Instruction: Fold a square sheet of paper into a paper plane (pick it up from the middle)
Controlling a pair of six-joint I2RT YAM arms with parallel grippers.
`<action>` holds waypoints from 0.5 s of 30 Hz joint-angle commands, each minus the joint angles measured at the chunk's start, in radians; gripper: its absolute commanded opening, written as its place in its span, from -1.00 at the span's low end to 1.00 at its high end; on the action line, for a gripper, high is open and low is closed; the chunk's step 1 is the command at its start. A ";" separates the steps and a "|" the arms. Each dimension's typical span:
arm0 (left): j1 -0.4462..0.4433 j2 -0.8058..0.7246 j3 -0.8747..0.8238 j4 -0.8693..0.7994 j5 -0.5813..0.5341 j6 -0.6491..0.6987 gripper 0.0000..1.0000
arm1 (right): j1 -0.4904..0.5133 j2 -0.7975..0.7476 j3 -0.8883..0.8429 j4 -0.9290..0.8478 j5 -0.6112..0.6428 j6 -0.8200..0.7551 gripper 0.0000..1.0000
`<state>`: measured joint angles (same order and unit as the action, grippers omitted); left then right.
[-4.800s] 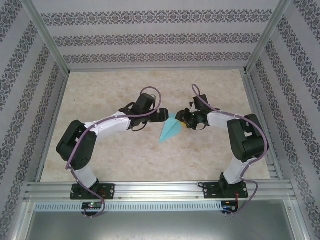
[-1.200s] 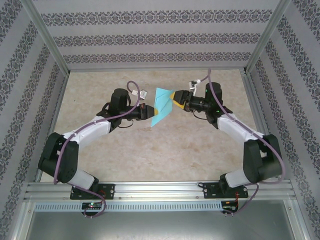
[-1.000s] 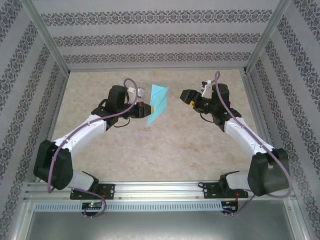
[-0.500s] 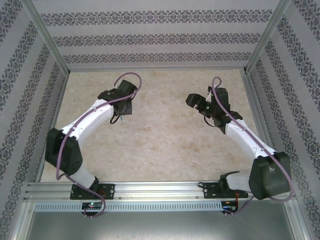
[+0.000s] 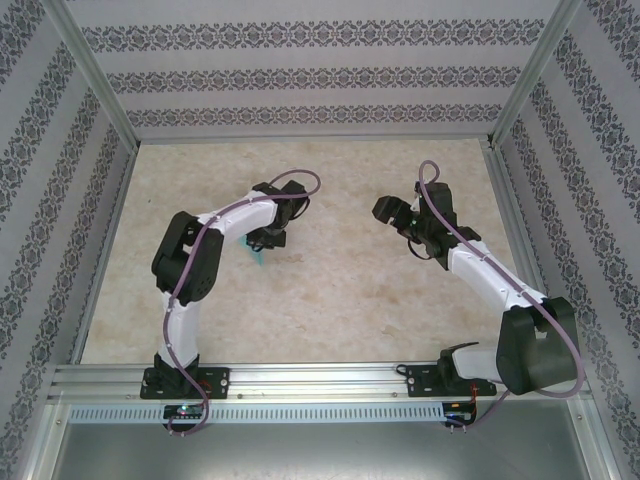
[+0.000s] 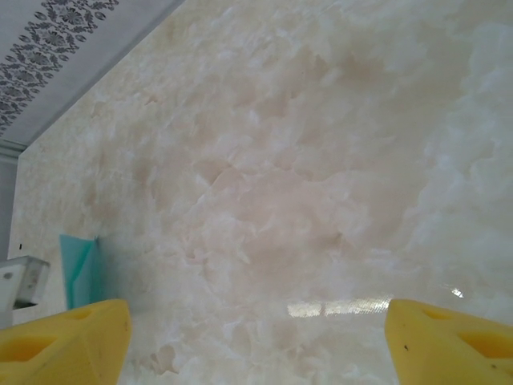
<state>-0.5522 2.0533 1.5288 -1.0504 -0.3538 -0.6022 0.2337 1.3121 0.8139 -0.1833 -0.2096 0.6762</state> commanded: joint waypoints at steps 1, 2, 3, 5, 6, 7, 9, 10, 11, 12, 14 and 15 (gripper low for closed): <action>-0.006 -0.002 0.060 0.084 0.172 0.000 -0.43 | 0.004 -0.004 -0.017 -0.017 0.018 -0.035 0.67; -0.005 -0.005 0.069 0.095 0.211 0.010 -0.31 | 0.006 -0.002 -0.020 -0.015 0.010 -0.043 0.66; -0.003 -0.008 0.077 0.101 0.237 0.014 -0.19 | 0.010 0.003 -0.018 -0.017 0.004 -0.048 0.65; 0.005 -0.016 0.090 0.123 0.294 0.025 0.01 | 0.025 0.022 -0.011 -0.024 -0.010 -0.052 0.61; 0.011 -0.021 0.093 0.131 0.319 0.028 0.10 | 0.038 0.033 -0.006 -0.024 -0.011 -0.051 0.59; 0.020 -0.029 0.092 0.145 0.344 0.032 0.17 | 0.063 0.048 0.003 -0.025 -0.005 -0.052 0.57; 0.042 -0.053 0.081 0.178 0.391 0.033 0.28 | 0.123 0.081 0.029 -0.036 0.024 -0.047 0.52; 0.053 -0.073 0.071 0.199 0.417 0.033 0.35 | 0.160 0.104 0.046 -0.040 0.031 -0.040 0.50; 0.070 -0.092 0.062 0.220 0.433 0.033 0.42 | 0.196 0.130 0.067 -0.038 0.034 -0.034 0.44; 0.086 -0.107 0.054 0.233 0.438 0.030 0.46 | 0.226 0.160 0.085 -0.039 0.036 -0.027 0.39; 0.122 -0.142 0.042 0.240 0.417 0.025 0.52 | 0.290 0.222 0.136 -0.035 0.031 -0.013 0.30; 0.139 -0.156 0.036 0.238 0.403 0.022 0.56 | 0.316 0.253 0.160 -0.032 0.029 -0.008 0.25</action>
<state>-0.4637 1.9675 1.5787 -0.8707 0.0296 -0.5804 0.4950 1.5135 0.9043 -0.2245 -0.1913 0.6567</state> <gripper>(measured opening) 0.774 0.634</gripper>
